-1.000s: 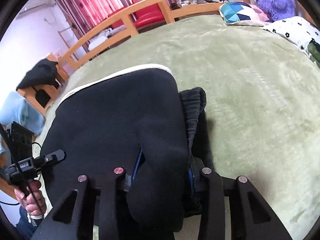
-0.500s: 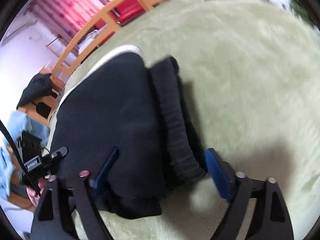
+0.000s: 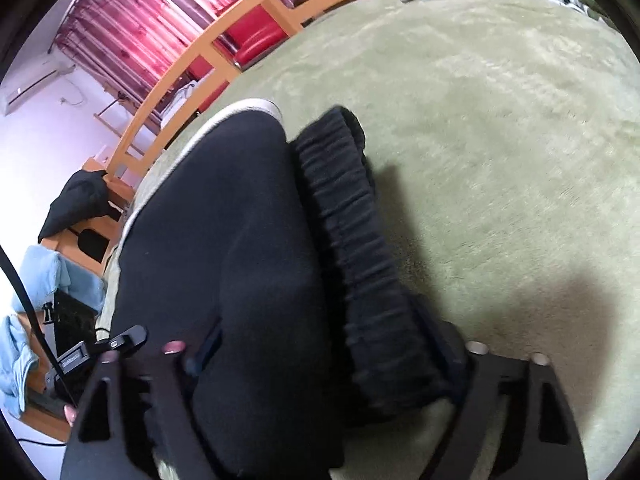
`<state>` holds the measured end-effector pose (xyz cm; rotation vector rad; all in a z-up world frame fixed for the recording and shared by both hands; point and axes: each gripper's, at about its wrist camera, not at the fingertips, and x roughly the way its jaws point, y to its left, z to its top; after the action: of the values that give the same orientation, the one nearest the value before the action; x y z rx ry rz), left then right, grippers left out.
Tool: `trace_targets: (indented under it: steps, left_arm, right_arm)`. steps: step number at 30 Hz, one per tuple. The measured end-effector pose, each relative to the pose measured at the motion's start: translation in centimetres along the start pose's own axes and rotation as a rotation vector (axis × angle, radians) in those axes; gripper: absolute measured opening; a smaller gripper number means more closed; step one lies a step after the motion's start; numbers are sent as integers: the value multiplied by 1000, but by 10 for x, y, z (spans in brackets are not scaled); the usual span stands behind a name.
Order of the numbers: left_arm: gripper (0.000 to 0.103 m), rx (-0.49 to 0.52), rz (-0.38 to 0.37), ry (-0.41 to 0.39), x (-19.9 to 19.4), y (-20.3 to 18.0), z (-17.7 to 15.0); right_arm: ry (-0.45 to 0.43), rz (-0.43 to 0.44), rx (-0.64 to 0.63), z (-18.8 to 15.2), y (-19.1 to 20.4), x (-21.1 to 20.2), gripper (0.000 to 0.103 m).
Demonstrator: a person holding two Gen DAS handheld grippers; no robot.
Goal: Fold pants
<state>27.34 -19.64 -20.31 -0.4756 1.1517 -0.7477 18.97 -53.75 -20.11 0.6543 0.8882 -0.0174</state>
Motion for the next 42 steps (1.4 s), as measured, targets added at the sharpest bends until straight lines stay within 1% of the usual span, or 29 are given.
trace_targets:
  steps: [1, 2, 3, 4, 6, 9, 12, 15, 19, 23, 30, 34, 38, 39, 41, 42]
  left_arm:
    - [30, 25, 4, -19, -3, -7, 0]
    - [27, 29, -5, -34, -7, -10, -1]
    - [23, 25, -15, -40, -11, -11, 0]
    - [20, 18, -29, -45, -16, -13, 1]
    - [18, 16, -59, -57, -27, -16, 4]
    - [17, 30, -48, -70, -40, -22, 4]
    - [17, 21, -53, -75, -57, -20, 5]
    - [17, 16, -51, -102, -83, -15, 4]
    - [17, 15, -22, -129, -119, -3, -1]
    - [17, 2, 7, -161, -164, 18, -7]
    - [17, -21, 78, -203, -239, 62, -15]
    - [17, -52, 110, -190, -259, 94, -22]
    - [18, -104, 132, -143, -247, 132, -34]
    - [19, -118, 130, -132, -243, 143, -38]
    - [23, -132, 116, -125, -237, 156, -47]
    - [31, -128, 119, -123, -235, 159, -50]
  right_arm:
    - [-10, 0, -11, 0, 0, -5, 66]
    - [-28, -5, -32, 0, 6, -11, 62]
    - [-37, -9, -46, 1, 10, -15, 54]
    - [-45, -12, -60, 3, 15, -20, 49]
    - [-73, 4, -75, 5, 27, -31, 45]
    - [-91, -6, -110, 7, 45, -42, 43]
    - [-111, 14, -132, 7, 64, -55, 42]
    - [-117, 27, -162, 6, 90, -57, 41]
    - [-103, 53, -179, -7, 118, -58, 41]
    - [-98, 90, -221, -23, 159, -52, 41]
    - [-64, 157, -260, -62, 231, -29, 41]
    - [-34, 171, -277, -88, 256, -8, 41]
    - [18, 125, -297, -117, 262, 26, 42]
    - [21, 91, -313, -125, 260, 33, 45]
    - [25, 57, -347, -136, 254, 39, 57]
    - [36, 28, -366, -142, 250, 42, 66]
